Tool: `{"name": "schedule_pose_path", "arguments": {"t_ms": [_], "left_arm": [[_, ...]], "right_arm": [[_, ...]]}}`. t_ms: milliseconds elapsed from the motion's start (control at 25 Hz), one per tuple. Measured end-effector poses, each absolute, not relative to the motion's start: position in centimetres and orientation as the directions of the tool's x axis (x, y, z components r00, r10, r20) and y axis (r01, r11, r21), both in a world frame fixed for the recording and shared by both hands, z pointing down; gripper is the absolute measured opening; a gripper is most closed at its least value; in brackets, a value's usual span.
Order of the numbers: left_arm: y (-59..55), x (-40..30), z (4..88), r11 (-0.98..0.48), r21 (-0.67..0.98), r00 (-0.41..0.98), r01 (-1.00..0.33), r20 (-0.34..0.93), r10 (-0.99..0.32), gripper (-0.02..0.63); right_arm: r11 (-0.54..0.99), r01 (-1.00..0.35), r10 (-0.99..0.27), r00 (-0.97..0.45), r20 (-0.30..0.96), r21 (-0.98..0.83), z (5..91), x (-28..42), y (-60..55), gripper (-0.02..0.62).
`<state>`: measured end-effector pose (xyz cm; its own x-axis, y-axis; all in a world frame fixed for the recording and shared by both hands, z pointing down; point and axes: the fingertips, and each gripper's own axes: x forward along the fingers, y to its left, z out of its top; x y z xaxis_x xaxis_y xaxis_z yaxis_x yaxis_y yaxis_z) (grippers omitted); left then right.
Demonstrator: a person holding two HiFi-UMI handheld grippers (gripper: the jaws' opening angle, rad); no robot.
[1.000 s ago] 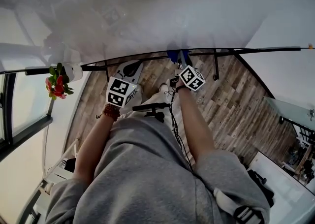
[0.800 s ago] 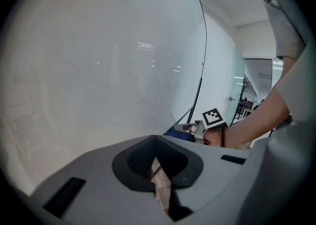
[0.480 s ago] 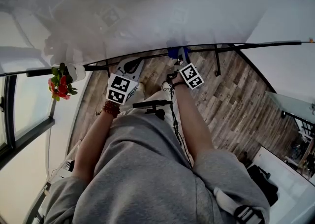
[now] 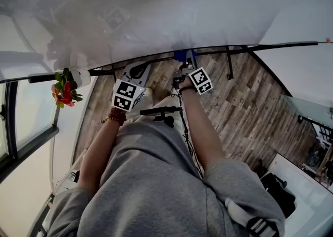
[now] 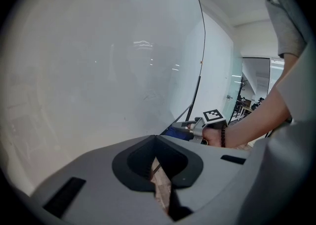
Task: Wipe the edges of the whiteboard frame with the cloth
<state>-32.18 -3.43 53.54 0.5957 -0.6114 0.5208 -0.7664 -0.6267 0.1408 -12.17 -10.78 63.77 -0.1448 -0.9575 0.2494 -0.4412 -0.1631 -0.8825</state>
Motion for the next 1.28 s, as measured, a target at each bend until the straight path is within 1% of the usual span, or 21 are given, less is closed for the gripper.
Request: {"name": "schedule_pose_path", "arguments": {"t_ms": [200, 400, 560, 720, 1040, 1280], "left_arm": [[-2.9, -32.0, 53.7, -0.645, 0.139, 0.609, -0.751, 0.523, -0.596, 0.009], [-2.3, -32.2, 54.0, -0.649, 0.134, 0.607, -0.749, 0.532, -0.591, 0.009], [-2.1, -32.9, 54.1, -0.644, 0.129, 0.600, -0.754, 0.534, -0.595, 0.009], [-1.8, -33.3, 54.2, -0.642, 0.130, 0.600, -0.755, 0.532, -0.597, 0.008], [-1.1, -34.2, 54.3, -0.635, 0.136, 0.595, -0.761, 0.537, -0.598, 0.009], [-0.9, -35.6, 54.8, -0.622, 0.132, 0.582, -0.772, 0.539, -0.609, 0.009]], "right_arm": [[-0.163, -0.351, -0.964, -0.143, 0.225, -0.922, 64.0, -13.5, -10.5, 0.107], [-0.137, -0.344, -0.962, -0.178, 0.208, -0.929, 64.0, -14.9, -10.3, 0.109], [-0.139, -0.327, -0.965, -0.169, 0.202, -0.935, 64.2, -15.3, -10.1, 0.107], [-0.114, -0.337, -0.964, -0.190, 0.186, -0.935, 64.2, -16.1, -10.1, 0.104], [-0.115, -0.254, -0.977, -0.145, 0.156, -0.960, 64.3, -16.6, -9.7, 0.106], [-0.136, -0.171, -0.985, -0.078, 0.151, -0.976, 65.0, -17.0, -9.5, 0.109]]}}
